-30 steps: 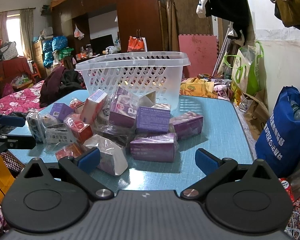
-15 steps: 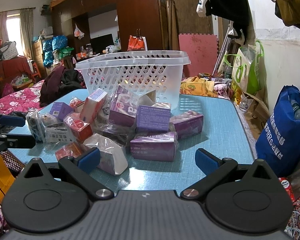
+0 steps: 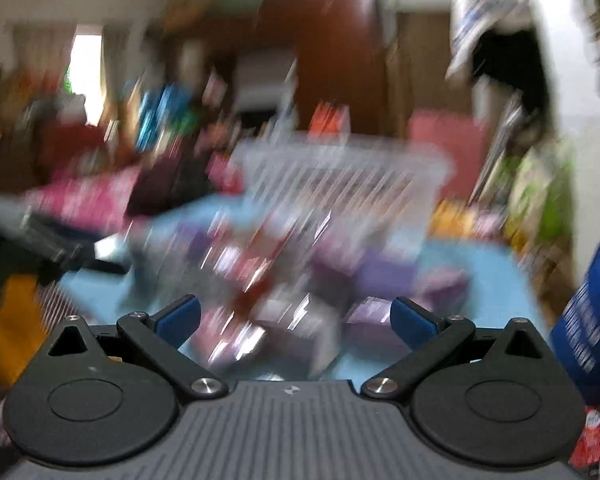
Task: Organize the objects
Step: 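Grasp a clear-wrapped box with the left tool while the right tool grasps a foil-wrapped pack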
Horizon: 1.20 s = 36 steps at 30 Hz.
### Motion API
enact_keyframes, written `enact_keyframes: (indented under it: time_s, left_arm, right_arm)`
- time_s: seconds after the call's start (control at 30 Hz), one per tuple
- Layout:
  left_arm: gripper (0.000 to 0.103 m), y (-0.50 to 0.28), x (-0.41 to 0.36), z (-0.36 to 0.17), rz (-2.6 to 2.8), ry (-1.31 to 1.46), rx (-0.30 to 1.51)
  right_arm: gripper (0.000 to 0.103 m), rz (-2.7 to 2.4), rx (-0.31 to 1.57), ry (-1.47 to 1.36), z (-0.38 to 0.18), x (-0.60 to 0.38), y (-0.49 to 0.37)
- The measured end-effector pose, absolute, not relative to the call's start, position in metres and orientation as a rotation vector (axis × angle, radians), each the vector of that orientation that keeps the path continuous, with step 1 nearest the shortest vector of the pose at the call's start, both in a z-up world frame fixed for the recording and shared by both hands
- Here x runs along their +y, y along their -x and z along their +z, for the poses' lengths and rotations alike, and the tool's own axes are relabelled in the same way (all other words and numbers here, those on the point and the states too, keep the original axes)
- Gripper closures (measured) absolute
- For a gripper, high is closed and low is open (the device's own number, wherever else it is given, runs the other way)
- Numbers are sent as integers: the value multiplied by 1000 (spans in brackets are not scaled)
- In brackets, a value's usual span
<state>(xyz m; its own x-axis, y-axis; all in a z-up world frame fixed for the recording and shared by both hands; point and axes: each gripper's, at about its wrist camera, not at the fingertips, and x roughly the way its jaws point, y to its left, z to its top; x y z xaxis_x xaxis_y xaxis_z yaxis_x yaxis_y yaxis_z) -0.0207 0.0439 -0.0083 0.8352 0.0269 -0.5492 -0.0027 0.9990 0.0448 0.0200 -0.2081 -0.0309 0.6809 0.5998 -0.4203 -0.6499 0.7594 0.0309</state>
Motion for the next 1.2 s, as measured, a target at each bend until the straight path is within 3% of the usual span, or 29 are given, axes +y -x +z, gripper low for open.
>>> enact_keyframes:
  time_s: [0.3,0.4,0.43,0.53,0.57,0.93,1.2]
  left_arm:
    - [9,-3,71,-33,-1,40,570]
    - [17,-13,67,-39,-15,16,557]
    - [19,-12,67,-42,-27,18,551]
    - [54,-13,68,-44,-9,38,540]
    - [55,-12,69,-44,8,29,534]
    - [55,-5,77,1,-21,63,435]
    - [55,-129,64,74,-59,91,473]
  right_arm:
    - [2,822,545,192,-64,-166,-32]
    - [7,829,568,174,-69,-161,-43]
    - [14,833,552,178,-70,-159,-41]
    - [40,834,517,203,-67,-156,-34]
    - [47,835,513,202,-66,-157,-32]
    - [49,870,407,77,-8,-196,-36]
    - [49,662,423,149,76,-162,-161]
